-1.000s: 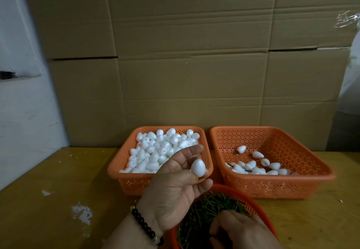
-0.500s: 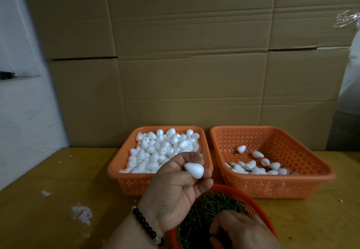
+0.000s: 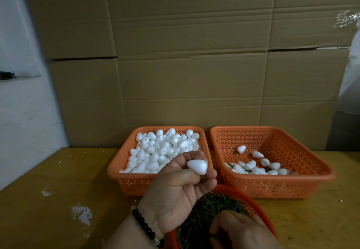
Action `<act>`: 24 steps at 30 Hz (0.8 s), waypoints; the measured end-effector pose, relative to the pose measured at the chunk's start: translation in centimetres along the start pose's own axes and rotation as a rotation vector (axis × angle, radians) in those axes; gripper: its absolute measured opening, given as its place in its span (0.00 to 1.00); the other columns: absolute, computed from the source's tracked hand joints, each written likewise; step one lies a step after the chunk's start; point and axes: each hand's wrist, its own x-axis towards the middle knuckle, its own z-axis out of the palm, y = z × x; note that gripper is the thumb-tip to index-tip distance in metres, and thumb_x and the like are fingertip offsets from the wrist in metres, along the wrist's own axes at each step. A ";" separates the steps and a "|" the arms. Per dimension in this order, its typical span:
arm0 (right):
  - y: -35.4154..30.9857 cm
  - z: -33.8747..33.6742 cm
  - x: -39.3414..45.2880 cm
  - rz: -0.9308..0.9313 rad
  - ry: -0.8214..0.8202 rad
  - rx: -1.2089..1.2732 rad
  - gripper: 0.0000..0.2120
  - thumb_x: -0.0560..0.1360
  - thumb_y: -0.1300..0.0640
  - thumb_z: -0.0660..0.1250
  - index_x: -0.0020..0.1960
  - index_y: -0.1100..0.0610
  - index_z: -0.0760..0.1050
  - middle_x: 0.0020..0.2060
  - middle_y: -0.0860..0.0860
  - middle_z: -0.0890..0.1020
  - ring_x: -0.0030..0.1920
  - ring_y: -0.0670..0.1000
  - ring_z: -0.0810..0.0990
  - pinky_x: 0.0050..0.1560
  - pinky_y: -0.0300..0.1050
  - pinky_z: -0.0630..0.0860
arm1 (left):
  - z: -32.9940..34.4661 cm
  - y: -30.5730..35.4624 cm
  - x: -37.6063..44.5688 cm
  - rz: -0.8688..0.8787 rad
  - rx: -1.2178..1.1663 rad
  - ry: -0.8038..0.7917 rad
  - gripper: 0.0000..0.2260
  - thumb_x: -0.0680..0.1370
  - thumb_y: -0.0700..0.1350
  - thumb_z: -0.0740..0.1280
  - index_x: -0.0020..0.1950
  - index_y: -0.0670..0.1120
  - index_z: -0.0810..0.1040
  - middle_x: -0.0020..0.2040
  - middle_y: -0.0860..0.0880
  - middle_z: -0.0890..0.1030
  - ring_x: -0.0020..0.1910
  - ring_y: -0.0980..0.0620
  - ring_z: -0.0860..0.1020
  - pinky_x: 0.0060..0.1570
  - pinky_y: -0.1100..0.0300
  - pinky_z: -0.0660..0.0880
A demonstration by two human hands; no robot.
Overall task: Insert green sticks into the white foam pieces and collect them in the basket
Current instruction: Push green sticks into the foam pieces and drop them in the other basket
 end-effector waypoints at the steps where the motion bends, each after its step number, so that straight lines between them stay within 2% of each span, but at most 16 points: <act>1: 0.0 0.1 0.0 -0.002 0.005 -0.002 0.13 0.73 0.38 0.58 0.55 0.39 0.66 0.51 0.32 0.72 0.41 0.27 0.59 0.49 0.19 0.54 | 0.0 0.0 0.0 -0.003 -0.003 0.004 0.17 0.65 0.28 0.62 0.45 0.42 0.83 0.45 0.41 0.80 0.42 0.45 0.82 0.41 0.53 0.80; 8: 0.1 0.2 0.0 -0.007 0.016 -0.006 0.13 0.73 0.38 0.58 0.55 0.39 0.66 0.51 0.32 0.72 0.41 0.26 0.59 0.49 0.19 0.54 | 0.3 0.2 -0.2 -0.017 -0.017 0.022 0.13 0.67 0.32 0.66 0.45 0.43 0.84 0.43 0.40 0.80 0.41 0.44 0.82 0.39 0.53 0.80; 15: 0.2 0.2 0.0 -0.002 0.038 0.013 0.12 0.72 0.37 0.59 0.54 0.38 0.65 0.45 0.31 0.71 0.41 0.26 0.60 0.48 0.19 0.55 | 0.3 0.2 -0.2 -0.043 -0.004 0.032 0.10 0.68 0.37 0.67 0.46 0.44 0.84 0.45 0.40 0.80 0.40 0.45 0.81 0.38 0.53 0.79; 20: 0.2 0.3 -0.1 0.014 0.084 0.029 0.12 0.70 0.36 0.59 0.51 0.37 0.63 0.44 0.31 0.72 0.45 0.29 0.62 0.47 0.20 0.56 | 0.2 0.2 -0.3 -0.064 0.019 0.049 0.09 0.68 0.41 0.68 0.47 0.44 0.81 0.44 0.42 0.80 0.37 0.49 0.78 0.35 0.55 0.78; 24: 0.1 0.2 -0.2 0.022 0.085 0.048 0.09 0.70 0.37 0.60 0.47 0.38 0.64 0.44 0.32 0.73 0.50 0.34 0.66 0.47 0.21 0.57 | 0.2 0.1 -0.2 -0.057 0.055 0.057 0.08 0.68 0.43 0.69 0.45 0.48 0.84 0.41 0.44 0.80 0.36 0.51 0.77 0.34 0.57 0.77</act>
